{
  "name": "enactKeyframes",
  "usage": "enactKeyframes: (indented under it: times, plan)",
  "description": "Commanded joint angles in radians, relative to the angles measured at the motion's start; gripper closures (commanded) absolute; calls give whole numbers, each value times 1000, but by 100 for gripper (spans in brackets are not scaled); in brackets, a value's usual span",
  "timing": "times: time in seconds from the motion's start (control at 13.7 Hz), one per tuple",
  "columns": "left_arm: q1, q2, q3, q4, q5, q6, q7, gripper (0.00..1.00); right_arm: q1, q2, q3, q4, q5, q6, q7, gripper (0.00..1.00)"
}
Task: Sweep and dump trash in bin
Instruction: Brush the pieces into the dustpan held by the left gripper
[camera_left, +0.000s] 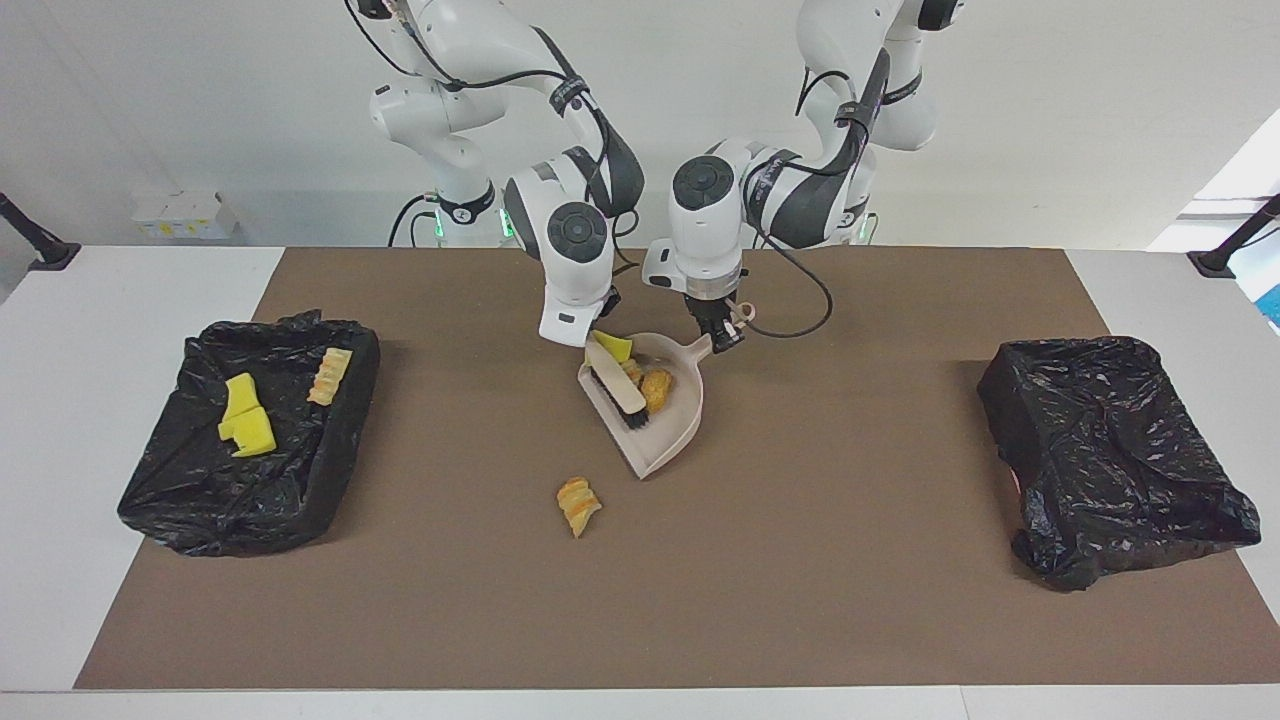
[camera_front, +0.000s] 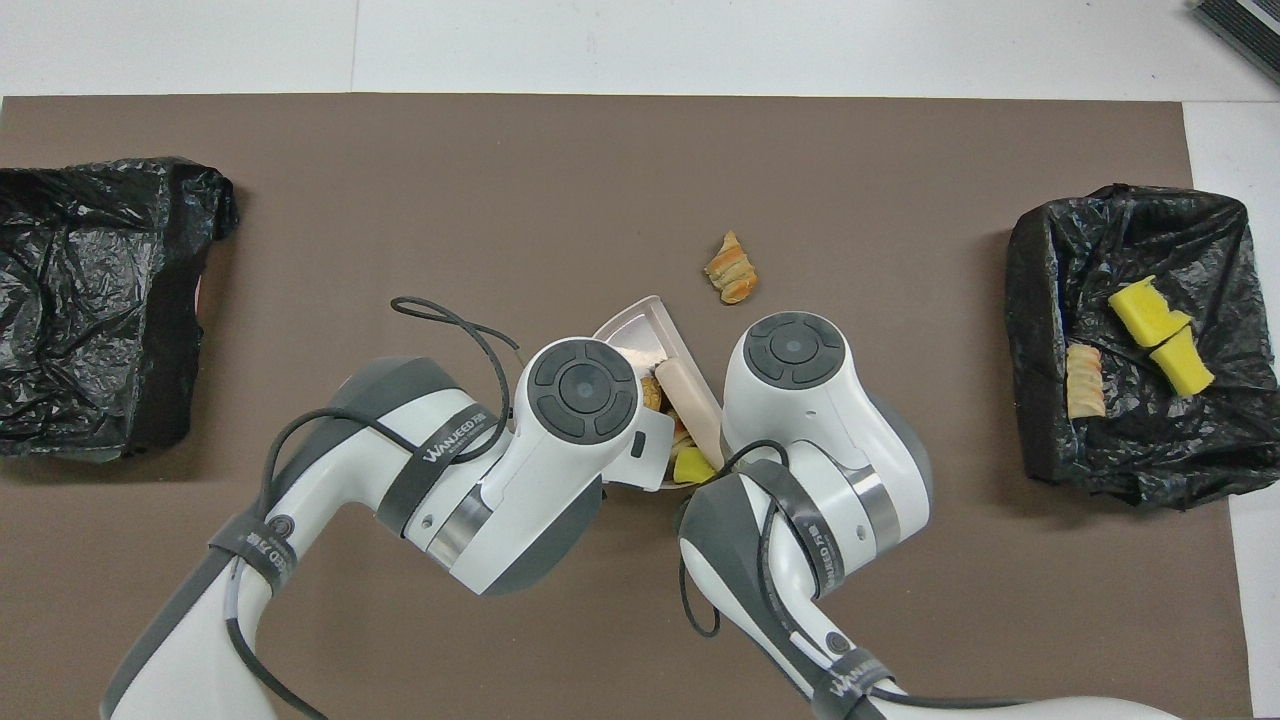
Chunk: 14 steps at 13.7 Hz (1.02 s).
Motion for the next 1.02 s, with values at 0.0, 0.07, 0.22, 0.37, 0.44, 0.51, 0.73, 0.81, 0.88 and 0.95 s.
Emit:
enactKeyframes:
  times: [0.0, 0.07, 0.22, 0.37, 0.44, 0.51, 0.73, 0.81, 0.88, 0.95]
  plan:
    - [-16, -34, 14, -41, 3, 22, 2, 100, -70, -30, -4, 53, 17, -116, -6, 100]
    - [-16, -34, 14, -42, 3, 22, 2, 100, -116, -33, -4, 62, 11, -120, -8, 100]
    - [-10, -36, 14, -45, 3, 20, 4, 100, -147, -27, -1, 84, -66, -113, -26, 100]
    - [-7, -37, 14, -51, 3, 19, 5, 100, -148, -20, 2, 88, -174, -67, -29, 100]
    - [-4, -37, 15, -54, 3, 19, 5, 100, -156, -14, -1, 88, -199, -32, -34, 100]
    - [2, -37, 15, -56, 3, 17, 7, 100, -173, -7, -1, 91, -232, 0, -66, 100]
    - [17, -42, 15, -68, 3, 6, 9, 100, -208, 89, -1, 205, -312, 10, -146, 100]
    - [24, -42, 15, -70, 3, 6, 10, 100, -211, 126, -1, 229, -332, 15, -146, 100]
    - [27, -42, 15, -70, 3, 9, 9, 100, -211, 176, -1, 275, -348, 27, -146, 100]
    - [27, -42, 17, -70, 3, 9, 9, 100, -210, 215, -1, 306, -355, 44, -146, 100]
